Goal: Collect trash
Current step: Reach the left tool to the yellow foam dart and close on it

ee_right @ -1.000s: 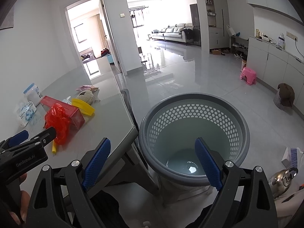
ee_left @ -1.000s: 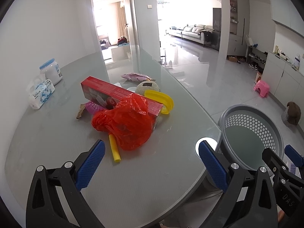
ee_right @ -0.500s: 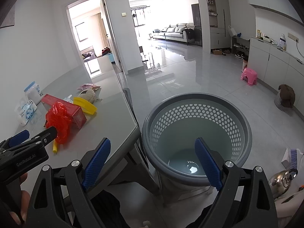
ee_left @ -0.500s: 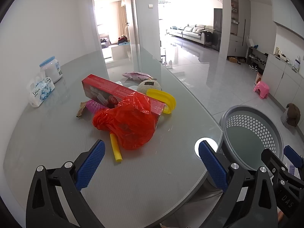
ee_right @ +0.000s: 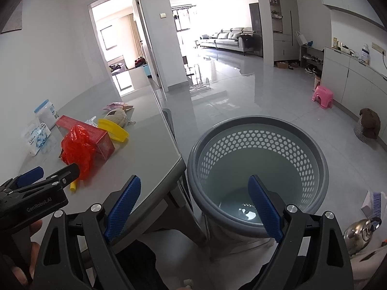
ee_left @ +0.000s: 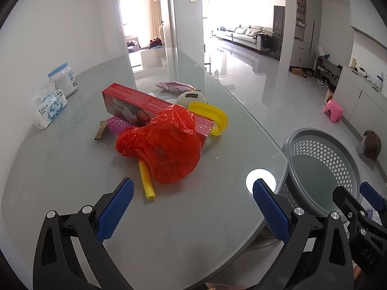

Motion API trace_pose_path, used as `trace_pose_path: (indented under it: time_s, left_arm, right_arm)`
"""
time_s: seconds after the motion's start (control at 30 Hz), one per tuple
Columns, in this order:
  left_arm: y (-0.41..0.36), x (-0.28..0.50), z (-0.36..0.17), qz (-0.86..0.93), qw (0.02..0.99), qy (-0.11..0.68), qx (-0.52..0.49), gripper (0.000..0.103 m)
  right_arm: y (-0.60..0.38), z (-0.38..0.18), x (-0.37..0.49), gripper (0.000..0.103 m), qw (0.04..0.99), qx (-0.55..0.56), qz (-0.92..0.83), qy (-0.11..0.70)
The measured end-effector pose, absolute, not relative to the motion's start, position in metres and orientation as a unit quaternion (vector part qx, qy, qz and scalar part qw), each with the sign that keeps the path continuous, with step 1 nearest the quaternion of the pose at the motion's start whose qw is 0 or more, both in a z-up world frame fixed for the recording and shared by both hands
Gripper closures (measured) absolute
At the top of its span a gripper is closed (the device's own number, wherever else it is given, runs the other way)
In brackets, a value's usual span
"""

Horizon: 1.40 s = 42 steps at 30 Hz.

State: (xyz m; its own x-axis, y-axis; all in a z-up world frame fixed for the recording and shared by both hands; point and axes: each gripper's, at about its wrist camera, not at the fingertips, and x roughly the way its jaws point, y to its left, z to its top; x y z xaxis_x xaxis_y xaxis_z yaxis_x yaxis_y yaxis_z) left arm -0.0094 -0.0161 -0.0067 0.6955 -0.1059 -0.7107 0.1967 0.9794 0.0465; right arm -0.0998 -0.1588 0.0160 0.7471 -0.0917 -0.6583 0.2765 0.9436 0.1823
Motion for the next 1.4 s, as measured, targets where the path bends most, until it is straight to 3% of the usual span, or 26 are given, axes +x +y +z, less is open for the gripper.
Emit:
trace_pose_path:
  time_s: [0.57, 1.17, 1.33, 1.4]
  left_arm:
    - [0.073, 0.015, -0.021, -0.003, 0.92, 0.391, 0.009, 0.006]
    - [0.065, 0.05, -0.065, 0.002, 0.897, 0.441, 0.016, 0.008]
    - [0.059, 0.057, -0.069, 0.002, 0.892, 0.451, 0.025, 0.024]
    - [0.058, 0.057, -0.069, -0.004, 0.891, 0.454, 0.02, 0.038]
  right_arm:
    - [-0.119, 0.005, -0.056, 0.017, 0.925, 0.115, -0.035, 0.36]
    - [-0.11, -0.003, -0.038, 0.017, 0.92, 0.118, -0.03, 0.372]
    - [-0.113, -0.005, -0.035, 0.017, 0.919, 0.122, -0.032, 0.374]
    - [-0.114, -0.006, -0.035, 0.017, 0.918, 0.123, -0.034, 0.375]
